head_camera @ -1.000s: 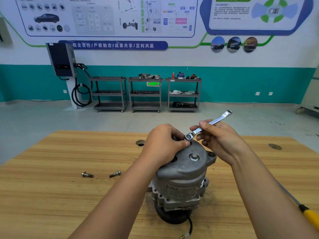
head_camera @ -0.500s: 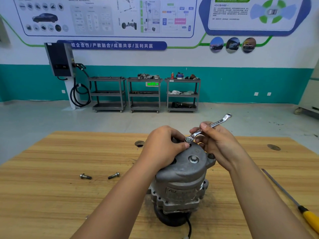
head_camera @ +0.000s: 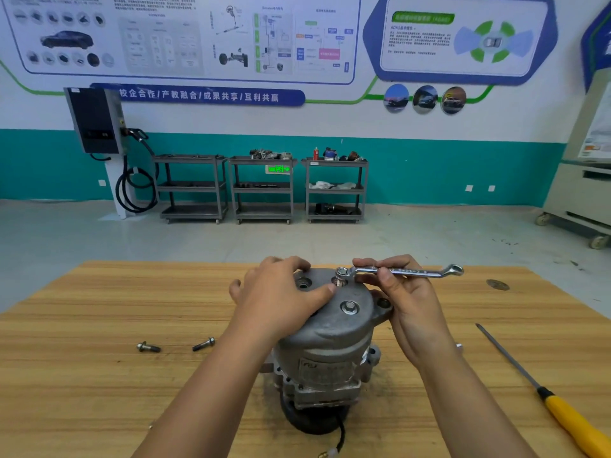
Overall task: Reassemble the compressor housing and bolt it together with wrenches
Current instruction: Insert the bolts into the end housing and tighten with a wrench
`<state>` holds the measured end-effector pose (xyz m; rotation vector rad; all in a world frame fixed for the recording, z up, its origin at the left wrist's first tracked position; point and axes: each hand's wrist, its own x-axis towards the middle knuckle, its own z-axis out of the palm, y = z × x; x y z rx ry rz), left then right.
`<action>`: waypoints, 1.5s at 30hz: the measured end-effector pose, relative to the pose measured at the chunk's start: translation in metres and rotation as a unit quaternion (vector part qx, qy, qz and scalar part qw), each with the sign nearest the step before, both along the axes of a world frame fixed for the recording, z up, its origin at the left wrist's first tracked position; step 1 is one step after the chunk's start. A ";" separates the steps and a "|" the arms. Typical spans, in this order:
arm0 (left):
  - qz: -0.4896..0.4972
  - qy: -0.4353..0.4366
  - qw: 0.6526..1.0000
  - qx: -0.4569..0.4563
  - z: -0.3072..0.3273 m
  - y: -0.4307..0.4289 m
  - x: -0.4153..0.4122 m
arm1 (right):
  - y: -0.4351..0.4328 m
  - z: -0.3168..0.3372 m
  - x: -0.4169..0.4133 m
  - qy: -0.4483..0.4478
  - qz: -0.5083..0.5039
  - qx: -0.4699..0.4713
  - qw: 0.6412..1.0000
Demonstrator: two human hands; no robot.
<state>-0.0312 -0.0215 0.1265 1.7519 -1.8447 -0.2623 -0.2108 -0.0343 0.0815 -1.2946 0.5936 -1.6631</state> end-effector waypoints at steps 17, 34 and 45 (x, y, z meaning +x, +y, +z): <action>-0.145 0.532 0.834 0.017 -0.059 0.026 -0.001 | 0.027 0.018 -0.001 0.475 -0.290 -0.230 0.798; -0.175 0.527 0.832 -0.002 -0.068 0.021 0.004 | -0.010 0.063 0.037 0.572 -0.186 -0.138 0.787; -0.188 0.524 0.831 0.010 -0.066 0.021 0.010 | -0.032 0.057 0.033 0.385 -0.080 0.104 0.914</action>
